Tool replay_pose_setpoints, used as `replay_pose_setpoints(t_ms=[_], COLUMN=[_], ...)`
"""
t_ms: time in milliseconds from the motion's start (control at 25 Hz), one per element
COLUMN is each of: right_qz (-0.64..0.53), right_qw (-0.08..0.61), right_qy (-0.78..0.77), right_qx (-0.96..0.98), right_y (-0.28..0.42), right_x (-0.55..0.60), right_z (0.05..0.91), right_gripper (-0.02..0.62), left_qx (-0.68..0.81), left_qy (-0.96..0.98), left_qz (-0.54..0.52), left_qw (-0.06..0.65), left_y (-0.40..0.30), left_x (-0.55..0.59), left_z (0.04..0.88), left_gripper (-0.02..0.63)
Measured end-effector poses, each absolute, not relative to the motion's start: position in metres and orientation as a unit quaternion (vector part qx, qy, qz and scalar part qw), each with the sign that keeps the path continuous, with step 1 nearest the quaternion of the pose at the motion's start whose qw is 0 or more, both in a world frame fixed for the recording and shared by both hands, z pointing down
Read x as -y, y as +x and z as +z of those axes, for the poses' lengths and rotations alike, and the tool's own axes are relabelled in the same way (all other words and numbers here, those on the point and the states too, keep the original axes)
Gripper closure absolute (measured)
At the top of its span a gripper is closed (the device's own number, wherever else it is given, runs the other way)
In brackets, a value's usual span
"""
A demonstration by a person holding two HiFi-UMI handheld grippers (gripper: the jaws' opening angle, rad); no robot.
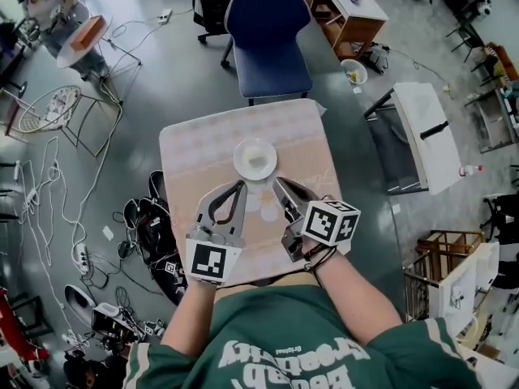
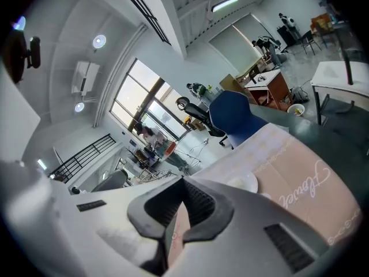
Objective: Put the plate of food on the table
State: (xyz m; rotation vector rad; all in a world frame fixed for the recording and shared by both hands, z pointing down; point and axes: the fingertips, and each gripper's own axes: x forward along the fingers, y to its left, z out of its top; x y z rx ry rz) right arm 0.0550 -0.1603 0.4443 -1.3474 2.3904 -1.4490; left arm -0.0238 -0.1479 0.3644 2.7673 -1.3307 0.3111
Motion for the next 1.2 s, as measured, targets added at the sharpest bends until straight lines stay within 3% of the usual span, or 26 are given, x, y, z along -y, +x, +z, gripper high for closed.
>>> replay_pose_setpoints(t_ms=[600,1200], right_qz=[-0.396,-0.356], right_qw=[0.056,0.043], right_qy=[-0.419,-0.418], right_qx=[-0.815,-0.834], right_y=[0.067,0.061], right_x=[0.122,0.116], right_z=[0.366,0.361], right_gripper=[0.58,0.581], left_qx=[0.43,0.427], left_qy=[0.898,0.9], left_qz=[0.091,0.088], left_qw=[0.019,0.017], left_y=[-0.034,-0.035], left_x=[0.123,0.116], left_z=[0.321,0.322], left_gripper=[0.597,0.597])
